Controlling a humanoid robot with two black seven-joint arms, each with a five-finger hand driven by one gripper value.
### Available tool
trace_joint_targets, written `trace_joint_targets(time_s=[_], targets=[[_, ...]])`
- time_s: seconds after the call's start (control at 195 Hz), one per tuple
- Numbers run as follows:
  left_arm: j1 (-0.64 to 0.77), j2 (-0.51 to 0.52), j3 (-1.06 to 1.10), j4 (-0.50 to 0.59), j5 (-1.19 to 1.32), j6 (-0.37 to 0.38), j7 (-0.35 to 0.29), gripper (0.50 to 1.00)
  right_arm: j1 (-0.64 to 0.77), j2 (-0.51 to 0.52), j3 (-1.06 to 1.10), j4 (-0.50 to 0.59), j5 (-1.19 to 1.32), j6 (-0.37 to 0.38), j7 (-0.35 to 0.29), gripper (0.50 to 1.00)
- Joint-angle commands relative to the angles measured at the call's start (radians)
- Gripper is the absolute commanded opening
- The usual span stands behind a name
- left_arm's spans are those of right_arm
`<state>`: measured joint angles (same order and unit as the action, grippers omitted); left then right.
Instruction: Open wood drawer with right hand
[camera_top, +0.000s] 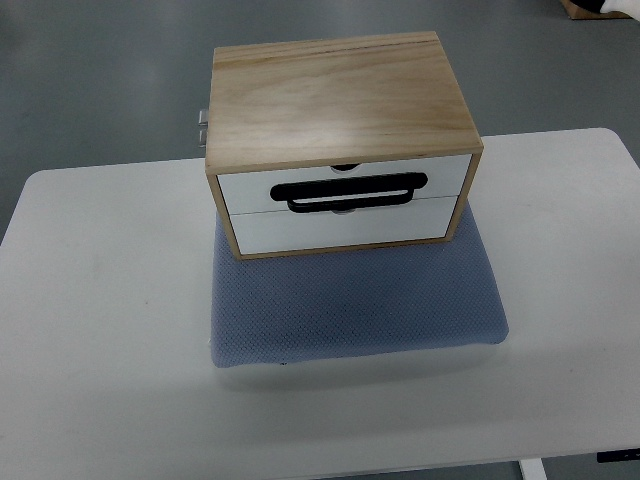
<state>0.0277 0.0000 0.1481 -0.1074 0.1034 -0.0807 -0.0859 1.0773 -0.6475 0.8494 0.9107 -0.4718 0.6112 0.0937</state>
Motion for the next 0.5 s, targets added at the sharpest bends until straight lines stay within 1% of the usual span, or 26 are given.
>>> trace_joint_targets(time_s=[0.0,0.082,0.143,0.179,0.246,0.384,0.496], targets=[[0.000,0.000,-0.001,0.000,0.001,0.001,0.000,1.000,0.043,-0.001,-0.003,0.048,-0.076,0.000,-0.023,0.944],[0.000,0.000,-0.001,0.005,-0.001,0.001,0.000,1.000,0.061,0.005,-0.004,0.085,-0.107,0.000,-0.071,0.944],[0.000,0.000,0.001,0.012,-0.001,0.002,0.000,1.000,0.064,0.011,-0.010,0.125,-0.120,0.000,-0.118,0.944],[0.000,0.000,0.002,0.012,-0.001,0.002,0.000,1.000,0.064,0.012,-0.027,0.165,-0.131,0.000,-0.152,0.944],[0.000,0.000,0.001,0.011,-0.001,0.002,0.000,1.000,0.063,0.012,-0.069,0.235,-0.133,0.000,-0.192,0.944],[-0.002,0.000,-0.001,0.002,-0.001,0.001,0.000,1.000,0.067,-0.003,-0.148,0.384,-0.134,0.000,-0.244,0.944],[-0.009,0.000,-0.001,-0.008,-0.001,-0.005,0.000,1.000,0.078,-0.003,-0.150,0.459,-0.130,0.000,-0.249,0.942]])
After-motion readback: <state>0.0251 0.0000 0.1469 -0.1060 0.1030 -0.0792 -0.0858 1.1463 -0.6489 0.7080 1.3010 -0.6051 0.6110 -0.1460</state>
